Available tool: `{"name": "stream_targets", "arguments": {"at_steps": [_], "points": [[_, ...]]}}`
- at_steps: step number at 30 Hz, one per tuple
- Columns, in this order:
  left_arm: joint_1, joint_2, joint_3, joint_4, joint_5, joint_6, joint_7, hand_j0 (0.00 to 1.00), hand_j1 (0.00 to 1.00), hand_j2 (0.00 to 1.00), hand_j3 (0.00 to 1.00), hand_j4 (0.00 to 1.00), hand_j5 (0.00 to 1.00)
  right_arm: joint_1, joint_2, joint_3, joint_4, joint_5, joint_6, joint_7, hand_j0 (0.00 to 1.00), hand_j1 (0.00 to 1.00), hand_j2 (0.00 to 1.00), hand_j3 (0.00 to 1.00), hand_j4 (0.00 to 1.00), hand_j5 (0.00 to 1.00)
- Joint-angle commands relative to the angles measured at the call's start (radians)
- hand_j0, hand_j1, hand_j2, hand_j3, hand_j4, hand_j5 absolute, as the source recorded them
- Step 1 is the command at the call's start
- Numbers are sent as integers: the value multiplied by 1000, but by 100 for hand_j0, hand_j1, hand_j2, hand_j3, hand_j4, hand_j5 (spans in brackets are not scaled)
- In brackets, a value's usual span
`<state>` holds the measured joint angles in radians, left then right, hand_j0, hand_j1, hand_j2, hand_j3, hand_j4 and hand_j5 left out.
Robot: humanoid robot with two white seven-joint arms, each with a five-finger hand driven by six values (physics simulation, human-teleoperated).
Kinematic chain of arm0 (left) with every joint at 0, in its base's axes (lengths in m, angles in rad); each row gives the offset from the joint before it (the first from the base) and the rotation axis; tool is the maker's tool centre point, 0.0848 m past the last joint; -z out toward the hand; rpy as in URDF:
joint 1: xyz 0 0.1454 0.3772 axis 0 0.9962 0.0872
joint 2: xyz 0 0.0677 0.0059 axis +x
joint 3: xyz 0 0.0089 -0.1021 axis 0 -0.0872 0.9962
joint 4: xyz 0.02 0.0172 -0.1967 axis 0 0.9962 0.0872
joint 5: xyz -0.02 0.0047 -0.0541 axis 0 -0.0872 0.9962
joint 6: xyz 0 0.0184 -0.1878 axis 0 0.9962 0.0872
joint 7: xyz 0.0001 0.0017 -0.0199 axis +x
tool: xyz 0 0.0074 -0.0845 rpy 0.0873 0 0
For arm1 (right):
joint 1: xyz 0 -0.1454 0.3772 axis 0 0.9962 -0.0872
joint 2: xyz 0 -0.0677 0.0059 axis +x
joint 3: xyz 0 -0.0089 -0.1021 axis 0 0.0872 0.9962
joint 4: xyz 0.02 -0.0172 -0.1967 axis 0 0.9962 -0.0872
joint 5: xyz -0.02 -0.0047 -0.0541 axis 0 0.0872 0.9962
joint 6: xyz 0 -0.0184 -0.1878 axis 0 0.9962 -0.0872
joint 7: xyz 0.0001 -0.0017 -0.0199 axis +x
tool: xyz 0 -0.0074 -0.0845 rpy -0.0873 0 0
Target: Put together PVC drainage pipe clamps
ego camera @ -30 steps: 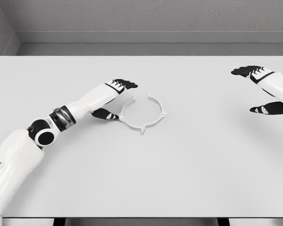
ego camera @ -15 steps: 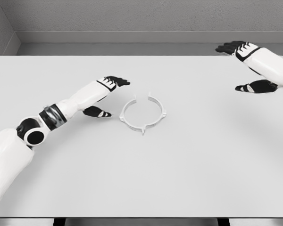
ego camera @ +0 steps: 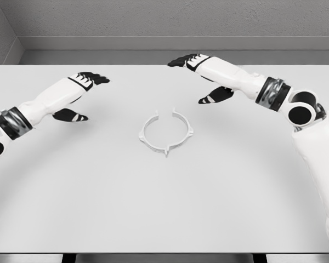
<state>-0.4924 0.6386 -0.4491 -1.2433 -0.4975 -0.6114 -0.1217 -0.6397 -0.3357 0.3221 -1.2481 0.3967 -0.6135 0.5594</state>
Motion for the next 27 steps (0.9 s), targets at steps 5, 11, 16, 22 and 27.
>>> {"name": "stream_targets", "arguments": {"at_steps": [5, 11, 16, 22, 27], "points": [[0, 55, 3, 8, 8, 1, 1, 100, 100, 100, 100, 100, 100, -40, 52, 5, 122, 62, 3, -26, 100, 100, 100, 100, 100, 100], [0, 56, 3, 8, 8, 1, 1, 100, 100, 100, 100, 100, 100, -38, 101, -12, 173, 94, 3, -36, 100, 100, 100, 100, 100, 100], [-2, 55, 0, 8, 8, 1, 1, 100, 100, 100, 100, 100, 100, -40, 144, -11, 193, 183, 3, -64, 100, 100, 100, 100, 100, 100], [-2, 55, 0, 10, 8, 1, 2, 100, 100, 100, 100, 100, 100, -35, 135, -20, 243, 208, 3, -168, 100, 100, 100, 100, 100, 100], [-3, 55, 0, 10, 8, 1, 2, 100, 100, 100, 100, 100, 100, -34, 107, -18, 299, 261, 3, -279, 100, 100, 100, 100, 100, 100]]}}
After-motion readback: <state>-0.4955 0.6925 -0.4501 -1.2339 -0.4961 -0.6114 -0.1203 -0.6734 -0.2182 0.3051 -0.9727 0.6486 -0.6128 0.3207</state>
